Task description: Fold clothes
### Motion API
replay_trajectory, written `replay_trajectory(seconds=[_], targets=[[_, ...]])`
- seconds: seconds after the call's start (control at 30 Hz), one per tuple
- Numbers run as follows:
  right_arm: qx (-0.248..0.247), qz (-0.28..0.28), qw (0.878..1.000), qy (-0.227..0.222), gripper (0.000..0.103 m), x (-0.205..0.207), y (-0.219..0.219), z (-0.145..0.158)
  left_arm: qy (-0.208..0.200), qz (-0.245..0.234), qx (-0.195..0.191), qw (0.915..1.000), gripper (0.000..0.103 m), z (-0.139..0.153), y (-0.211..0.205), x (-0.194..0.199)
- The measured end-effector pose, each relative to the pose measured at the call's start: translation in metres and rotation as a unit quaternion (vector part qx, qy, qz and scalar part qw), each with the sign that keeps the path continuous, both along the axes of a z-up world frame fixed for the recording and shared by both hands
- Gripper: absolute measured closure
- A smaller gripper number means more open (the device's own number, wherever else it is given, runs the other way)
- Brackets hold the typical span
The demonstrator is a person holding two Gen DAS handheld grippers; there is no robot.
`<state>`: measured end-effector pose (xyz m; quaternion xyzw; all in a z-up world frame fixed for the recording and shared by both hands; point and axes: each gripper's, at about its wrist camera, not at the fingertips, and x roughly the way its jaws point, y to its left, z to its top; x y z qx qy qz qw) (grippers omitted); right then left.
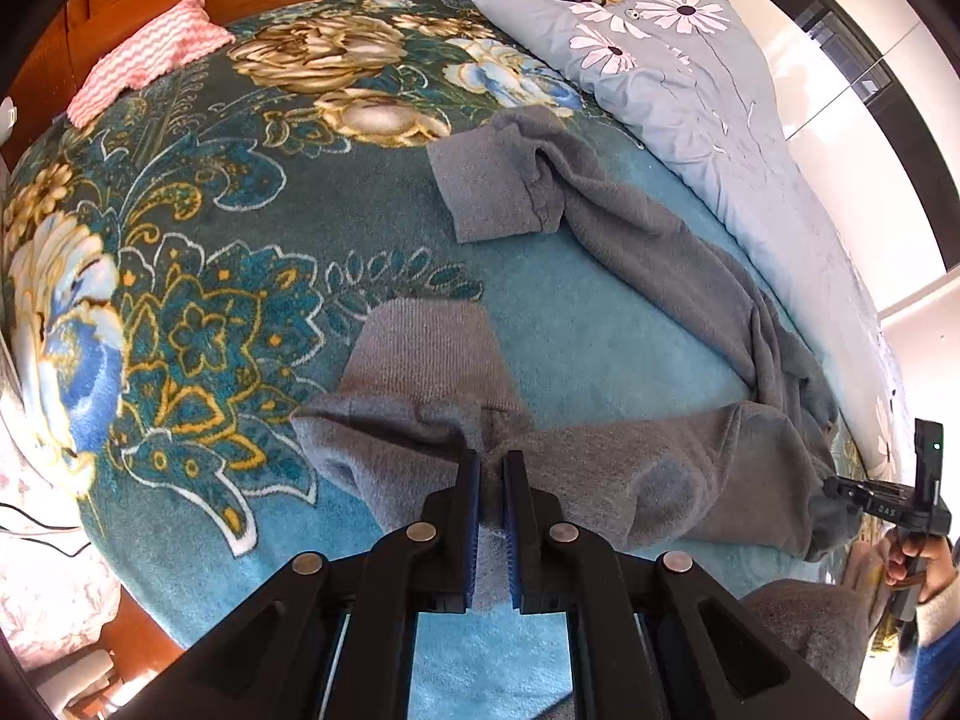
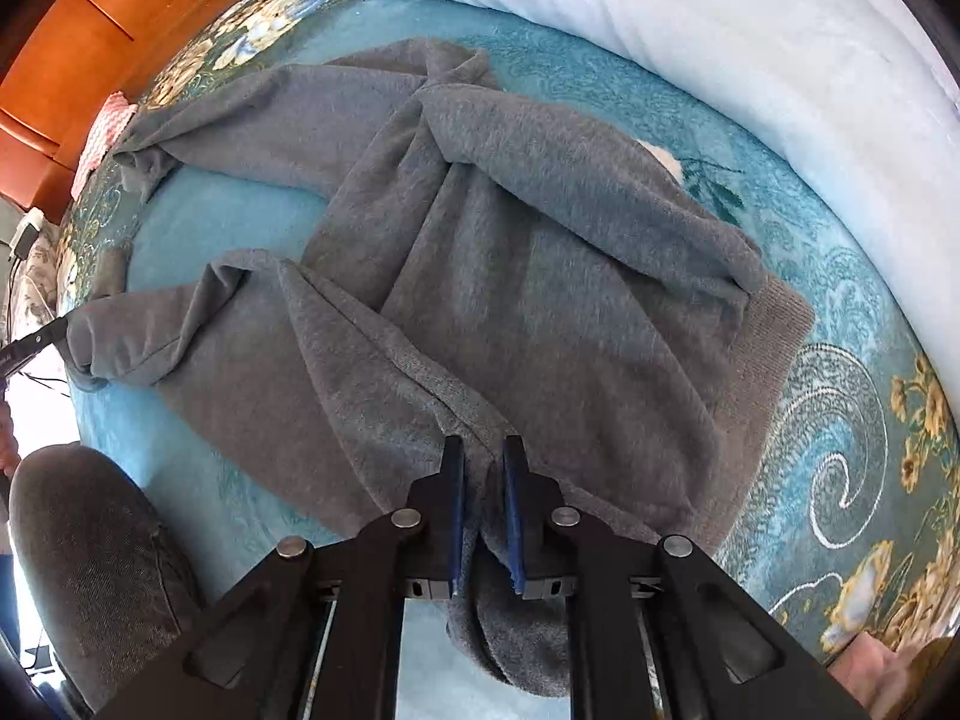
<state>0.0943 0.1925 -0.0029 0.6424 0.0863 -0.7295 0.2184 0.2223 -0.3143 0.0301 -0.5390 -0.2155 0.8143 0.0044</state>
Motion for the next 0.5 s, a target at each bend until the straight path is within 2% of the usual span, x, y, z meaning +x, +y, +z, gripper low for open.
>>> replay_trajectory(seconds=[0.1,0.17,0.27,0.33,0.37,0.4,0.47,0.5], targets=[[-0.004,-0.018,0.999,0.04,0.094,0.0,0.008,0.031,0.026,-0.009,-0.009,0.9996,0.096,0.029,0.004,-0.025],[-0.006,-0.028,0.997,0.074,0.094,0.008,0.014,0.05,0.064,-0.021,-0.028,0.9973,0.096,0.065,0.009,-0.041],[-0.009,-0.042,0.991,0.129,0.094,0.021,0.023,0.078,0.142,-0.043,-0.066,0.9867,0.096,0.127,0.018,-0.054],[-0.01,-0.051,0.985,0.164,0.094,0.03,0.028,0.096,0.182,-0.06,-0.087,0.9777,0.096,0.155,0.024,-0.051],[-0.011,-0.055,0.982,0.182,0.094,0.034,0.031,0.106,0.192,-0.067,-0.092,0.9747,0.096,0.161,0.027,-0.047],[-0.012,-0.059,0.978,0.2,0.093,0.039,0.034,0.115,0.187,-0.074,-0.093,0.9751,0.096,0.155,0.03,-0.045],[-0.014,-0.068,0.969,0.235,0.093,0.048,0.04,0.133,0.169,-0.086,-0.093,0.9774,0.096,0.136,0.035,-0.04],[-0.015,-0.073,0.965,0.253,0.093,0.052,0.043,0.143,0.147,-0.088,-0.095,0.9806,0.096,0.118,0.036,-0.035]])
